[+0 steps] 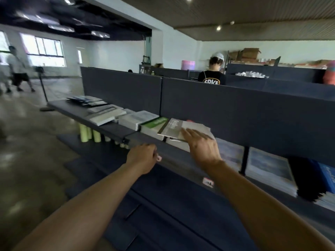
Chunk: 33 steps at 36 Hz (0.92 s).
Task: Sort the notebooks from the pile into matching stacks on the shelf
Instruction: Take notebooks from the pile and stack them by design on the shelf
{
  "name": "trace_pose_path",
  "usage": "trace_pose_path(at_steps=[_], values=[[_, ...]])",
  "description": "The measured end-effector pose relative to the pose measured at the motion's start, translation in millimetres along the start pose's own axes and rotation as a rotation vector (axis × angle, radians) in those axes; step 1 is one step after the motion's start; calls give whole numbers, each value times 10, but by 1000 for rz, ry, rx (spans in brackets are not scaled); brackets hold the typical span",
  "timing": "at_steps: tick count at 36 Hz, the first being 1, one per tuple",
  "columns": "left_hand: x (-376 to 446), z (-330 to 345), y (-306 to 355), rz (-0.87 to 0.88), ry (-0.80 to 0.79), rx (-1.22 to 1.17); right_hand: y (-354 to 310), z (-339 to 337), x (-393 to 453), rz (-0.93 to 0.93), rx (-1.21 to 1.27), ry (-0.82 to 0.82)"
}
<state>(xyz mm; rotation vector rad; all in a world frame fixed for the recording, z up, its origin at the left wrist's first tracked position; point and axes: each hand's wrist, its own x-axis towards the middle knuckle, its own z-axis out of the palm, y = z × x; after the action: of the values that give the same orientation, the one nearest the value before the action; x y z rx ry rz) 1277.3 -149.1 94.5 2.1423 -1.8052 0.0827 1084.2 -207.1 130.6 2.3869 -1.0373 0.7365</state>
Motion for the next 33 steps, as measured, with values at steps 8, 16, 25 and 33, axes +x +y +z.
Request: trace_pose_path(at_steps=[8, 16, 25, 33], values=[[-210, -169, -1340, -159, -45, 40, -1077, 330, 668, 8, 135, -151], [-138, -125, -2253, -262, -62, 31, -1739, 756, 1384, -48, 12, -166], [526, -171, -3026, -312, -40, 42, -2073, 1387, 2326, -6, 5, -141], [1358, -281, -3489, -267, -42, 67, -2181, 1806, 3108, 12, -10, -112]])
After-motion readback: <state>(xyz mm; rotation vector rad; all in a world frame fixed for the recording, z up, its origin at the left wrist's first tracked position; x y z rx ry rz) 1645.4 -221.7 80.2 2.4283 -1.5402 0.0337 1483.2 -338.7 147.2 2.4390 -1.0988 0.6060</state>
